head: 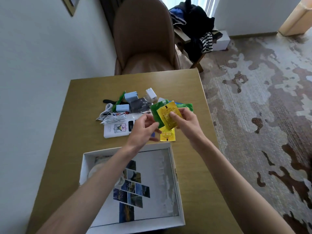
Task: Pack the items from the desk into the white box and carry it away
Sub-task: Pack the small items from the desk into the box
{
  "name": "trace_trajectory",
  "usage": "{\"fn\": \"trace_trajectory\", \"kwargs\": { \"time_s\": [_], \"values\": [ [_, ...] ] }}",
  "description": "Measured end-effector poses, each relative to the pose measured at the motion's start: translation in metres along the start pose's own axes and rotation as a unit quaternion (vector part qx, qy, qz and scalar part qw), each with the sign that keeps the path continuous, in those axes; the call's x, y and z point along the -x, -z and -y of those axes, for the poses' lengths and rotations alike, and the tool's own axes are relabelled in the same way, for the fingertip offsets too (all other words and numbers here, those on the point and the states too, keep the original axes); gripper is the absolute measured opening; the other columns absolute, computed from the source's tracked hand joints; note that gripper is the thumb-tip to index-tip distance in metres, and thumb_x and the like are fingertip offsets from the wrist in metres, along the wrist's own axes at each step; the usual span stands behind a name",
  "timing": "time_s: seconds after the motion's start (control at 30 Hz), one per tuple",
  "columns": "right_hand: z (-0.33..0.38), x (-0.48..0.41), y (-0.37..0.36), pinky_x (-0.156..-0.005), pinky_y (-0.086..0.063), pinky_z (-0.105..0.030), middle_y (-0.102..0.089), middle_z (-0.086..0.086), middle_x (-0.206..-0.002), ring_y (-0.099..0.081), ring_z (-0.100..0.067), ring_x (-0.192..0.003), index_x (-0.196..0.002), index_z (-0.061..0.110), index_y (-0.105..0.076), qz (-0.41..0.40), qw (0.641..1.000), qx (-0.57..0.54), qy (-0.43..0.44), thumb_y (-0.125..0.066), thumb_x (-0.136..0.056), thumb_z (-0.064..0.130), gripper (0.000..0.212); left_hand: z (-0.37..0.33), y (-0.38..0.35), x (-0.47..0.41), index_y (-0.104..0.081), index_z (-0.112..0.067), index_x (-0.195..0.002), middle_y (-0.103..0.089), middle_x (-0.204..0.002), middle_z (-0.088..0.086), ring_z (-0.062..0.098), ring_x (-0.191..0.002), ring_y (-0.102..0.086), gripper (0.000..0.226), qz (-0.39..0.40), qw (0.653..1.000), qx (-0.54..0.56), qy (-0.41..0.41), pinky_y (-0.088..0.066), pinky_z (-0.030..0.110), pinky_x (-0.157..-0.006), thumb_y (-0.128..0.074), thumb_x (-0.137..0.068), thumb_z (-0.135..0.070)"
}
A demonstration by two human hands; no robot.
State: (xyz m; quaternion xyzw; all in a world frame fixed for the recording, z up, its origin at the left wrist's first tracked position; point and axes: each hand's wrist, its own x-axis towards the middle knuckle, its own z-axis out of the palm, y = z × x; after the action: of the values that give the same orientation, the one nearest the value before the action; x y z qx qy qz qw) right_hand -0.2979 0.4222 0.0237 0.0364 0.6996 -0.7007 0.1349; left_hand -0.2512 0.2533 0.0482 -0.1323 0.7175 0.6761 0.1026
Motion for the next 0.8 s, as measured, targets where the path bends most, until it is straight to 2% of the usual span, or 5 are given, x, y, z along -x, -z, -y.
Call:
{"fn": "trace_trajectory", "kwargs": {
  "time_s": [0.17, 0.27, 0.43, 0.57, 0.8],
  "values": [
    [0.014, 0.021, -0.040, -0.065, -0.056, -0.020, -0.072, 0.001, -0.099, -0.072, -0.008, -0.085, -0.108, 0.027, -0.055, -0.005, 1.000, 0.005, 0.000, -0.073, -0.086, 0.025, 0.029, -0.003, 0.037, 0.031, -0.053, -0.010, -0.112, -0.068, -0.094, 0.013, 0.018, -0.071, -0.070, 0.016, -0.012, 1.000, 0.002, -0.024, -0.058, 0.034, -0.051, -0.052, -0.097, -0.016],
    [0.011, 0.040, -0.062, -0.074, -0.058, -0.027, -0.072, -0.004, -0.101, -0.072, -0.013, -0.088, -0.123, 0.021, -0.048, 0.029, 0.996, 0.087, 0.004, -0.070, -0.087, 0.032, 0.044, 0.001, 0.058, 0.049, -0.054, -0.016, -0.113, -0.070, -0.095, 0.009, 0.019, -0.073, -0.071, 0.023, -0.021, 0.999, 0.001, -0.027, -0.057, 0.034, -0.048, -0.057, -0.095, -0.029],
    [-0.002, 0.076, -0.083, -0.073, -0.058, -0.026, -0.069, 0.000, -0.102, -0.068, -0.009, -0.086, -0.124, 0.020, -0.048, 0.059, 0.971, 0.230, -0.002, -0.061, -0.093, 0.038, 0.038, 0.025, 0.075, 0.079, -0.054, -0.016, -0.108, -0.068, -0.097, 0.009, 0.015, -0.074, -0.070, 0.021, 0.034, 0.998, -0.054, -0.016, -0.055, 0.029, -0.048, -0.064, -0.091, -0.023],
    [-0.005, 0.097, -0.079, -0.065, -0.054, -0.024, -0.066, 0.007, -0.092, -0.063, -0.007, -0.079, -0.114, 0.017, -0.060, 0.047, 0.910, 0.409, 0.041, -0.061, -0.091, 0.043, 0.035, 0.050, 0.080, 0.093, -0.056, -0.017, -0.104, -0.071, -0.095, 0.006, 0.017, -0.071, -0.072, 0.014, 0.060, 0.992, -0.105, 0.037, -0.054, 0.027, -0.044, -0.061, -0.093, -0.024],
    [-0.016, 0.115, -0.056, -0.073, -0.048, -0.028, -0.068, 0.000, -0.099, -0.059, -0.012, -0.084, -0.106, 0.016, -0.069, -0.071, 0.918, 0.387, 0.053, -0.063, -0.090, 0.038, 0.028, 0.087, 0.051, 0.085, -0.057, -0.017, -0.097, -0.070, -0.086, 0.005, 0.012, -0.060, -0.071, 0.016, 0.109, 0.965, -0.219, 0.096, -0.057, 0.032, -0.047, -0.050, -0.098, -0.031]
  ]
}}
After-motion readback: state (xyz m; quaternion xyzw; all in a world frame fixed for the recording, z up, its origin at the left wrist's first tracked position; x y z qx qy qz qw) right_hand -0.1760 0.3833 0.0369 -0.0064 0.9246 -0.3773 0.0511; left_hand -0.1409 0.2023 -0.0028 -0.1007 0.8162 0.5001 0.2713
